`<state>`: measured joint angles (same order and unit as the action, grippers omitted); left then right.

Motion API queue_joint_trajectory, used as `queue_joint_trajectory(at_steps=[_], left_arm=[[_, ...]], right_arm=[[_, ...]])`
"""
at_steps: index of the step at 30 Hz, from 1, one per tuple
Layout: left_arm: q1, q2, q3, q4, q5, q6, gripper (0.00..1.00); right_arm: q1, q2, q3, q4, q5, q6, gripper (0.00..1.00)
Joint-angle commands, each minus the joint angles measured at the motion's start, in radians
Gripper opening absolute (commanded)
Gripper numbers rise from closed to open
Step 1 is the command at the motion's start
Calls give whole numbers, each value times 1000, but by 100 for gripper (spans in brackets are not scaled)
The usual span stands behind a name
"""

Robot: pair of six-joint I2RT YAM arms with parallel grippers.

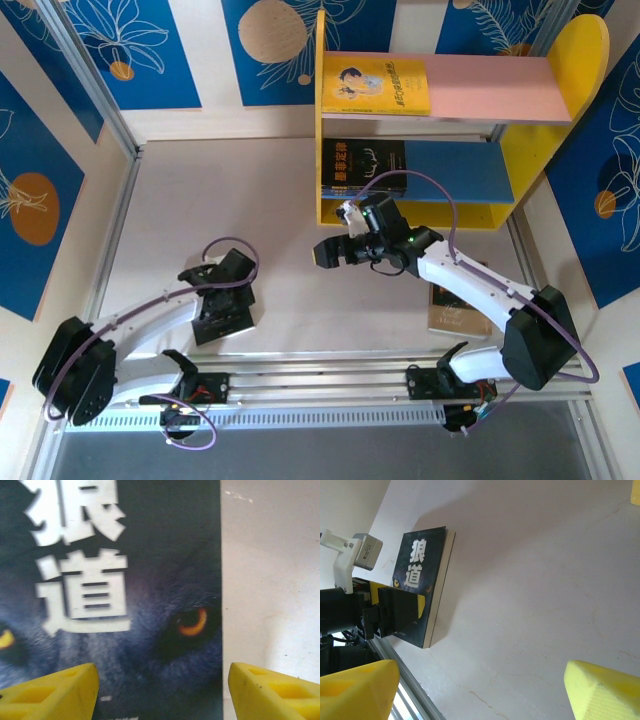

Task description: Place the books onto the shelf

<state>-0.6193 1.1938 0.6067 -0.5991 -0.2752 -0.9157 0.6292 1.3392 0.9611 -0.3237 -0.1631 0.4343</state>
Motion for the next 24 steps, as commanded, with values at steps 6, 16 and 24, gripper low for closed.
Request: queue_joint_trajectory(at_steps=[6, 16, 24], left_arm=[[5, 104, -22, 201, 136, 41, 68], [-131, 302, 57, 409, 236, 41, 67], [-243, 433, 179, 484, 279, 46, 65]], right_arm=[[-3, 24, -12, 2, 17, 12, 86], [-66, 3, -1, -54, 35, -3, 86], [-116, -2, -1, -88, 25, -22, 86]])
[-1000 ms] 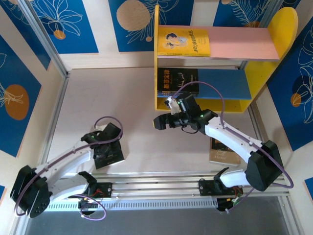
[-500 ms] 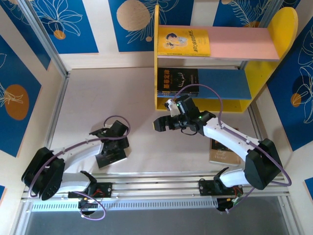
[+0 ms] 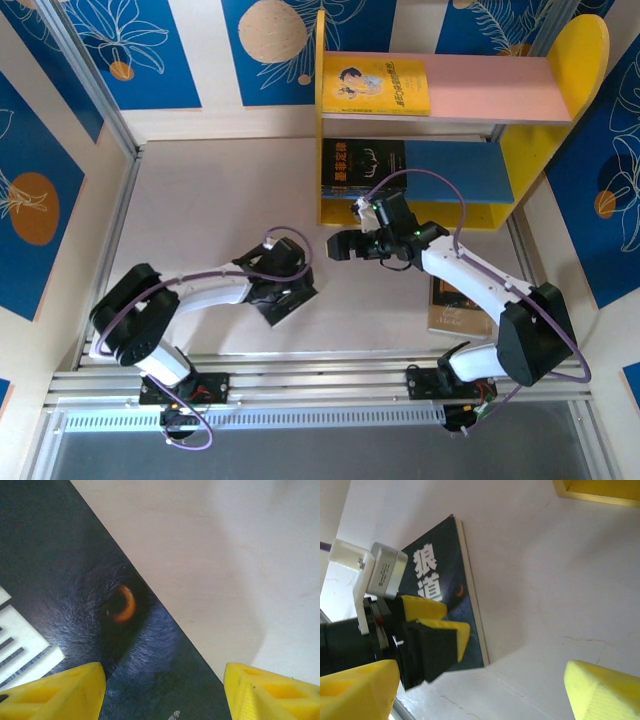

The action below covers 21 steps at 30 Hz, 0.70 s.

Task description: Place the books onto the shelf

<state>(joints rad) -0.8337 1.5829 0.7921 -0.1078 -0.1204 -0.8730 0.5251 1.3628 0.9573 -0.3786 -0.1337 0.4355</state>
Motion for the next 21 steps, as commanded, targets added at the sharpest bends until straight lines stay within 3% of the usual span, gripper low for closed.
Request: queue_joint_trajectory(at_steps=[1, 10, 17, 21], left_arm=[[-28, 29, -7, -10, 121, 7, 65], [15, -250, 21, -267, -17, 92, 68], [110, -428, -76, -379, -29, 83, 70], [169, -491, -161, -379, 18, 67, 71]], right_arm=[[-16, -27, 2, -37, -5, -27, 86], [-29, 19, -4, -40, -2, -50, 86], [-6, 95, 12, -9, -23, -47, 86], [23, 148, 30, 8, -30, -43, 85]])
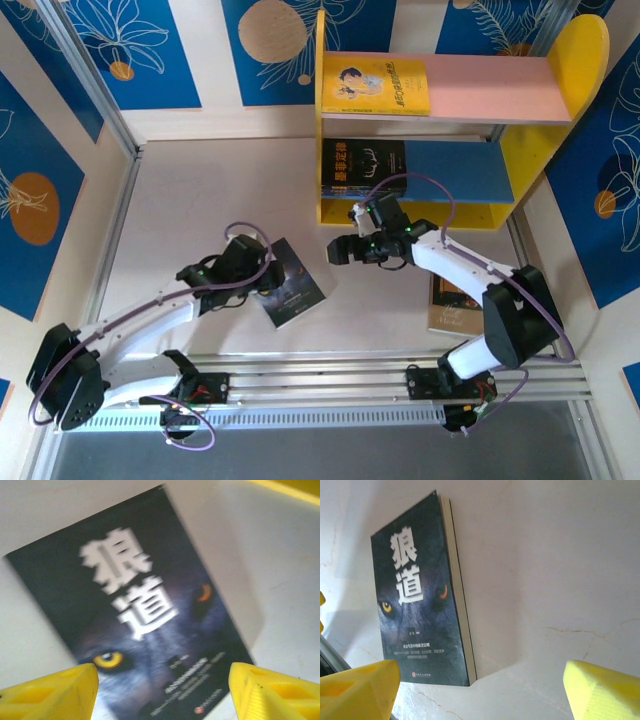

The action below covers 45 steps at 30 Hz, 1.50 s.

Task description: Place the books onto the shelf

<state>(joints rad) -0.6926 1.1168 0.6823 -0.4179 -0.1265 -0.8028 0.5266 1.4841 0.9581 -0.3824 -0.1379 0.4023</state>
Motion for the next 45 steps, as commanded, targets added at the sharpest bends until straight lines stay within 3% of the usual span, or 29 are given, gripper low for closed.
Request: queue_joint_trajectory(at_steps=[1, 9, 25, 45], left_arm=[[41, -35, -71, -54, 48, -4, 71], [125, -80, -203, 54, 165, -34, 72], [141, -16, -257, 197, 246, -64, 73], [164, 82, -290, 304, 266, -79, 73]], right_arm=[[30, 42, 35, 16, -27, -8, 85], [95, 167, 90, 33, -21, -2, 83], [199, 351, 175, 27, -22, -6, 76], [273, 274, 110, 83, -104, 54, 66]])
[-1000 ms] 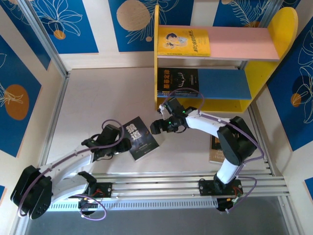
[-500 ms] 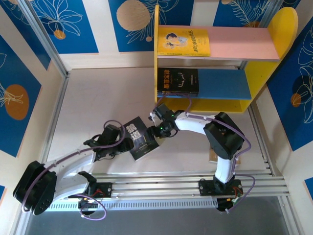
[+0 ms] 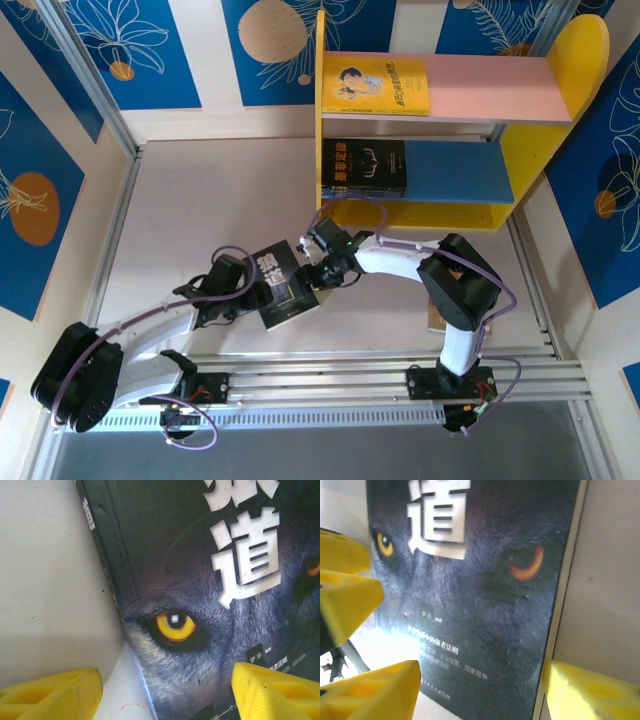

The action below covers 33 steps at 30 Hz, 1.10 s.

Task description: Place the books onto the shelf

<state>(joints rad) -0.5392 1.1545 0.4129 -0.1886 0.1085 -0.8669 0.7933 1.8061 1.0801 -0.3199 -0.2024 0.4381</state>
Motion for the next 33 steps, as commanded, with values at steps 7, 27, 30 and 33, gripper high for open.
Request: queue_joint_trajectory(at_steps=[7, 27, 30, 33], left_arm=[[12, 66, -14, 73, 31, -17, 72], [15, 74, -20, 52, 13, -14, 72], [15, 79, -20, 57, 16, -16, 72], [15, 84, -20, 61, 19, -17, 72]], right_arm=[[-23, -31, 27, -25, 36, -17, 68], [60, 153, -22, 86, 162, 13, 54], [59, 159, -50, 102, 176, 32, 43], [59, 166, -73, 123, 163, 43, 34]])
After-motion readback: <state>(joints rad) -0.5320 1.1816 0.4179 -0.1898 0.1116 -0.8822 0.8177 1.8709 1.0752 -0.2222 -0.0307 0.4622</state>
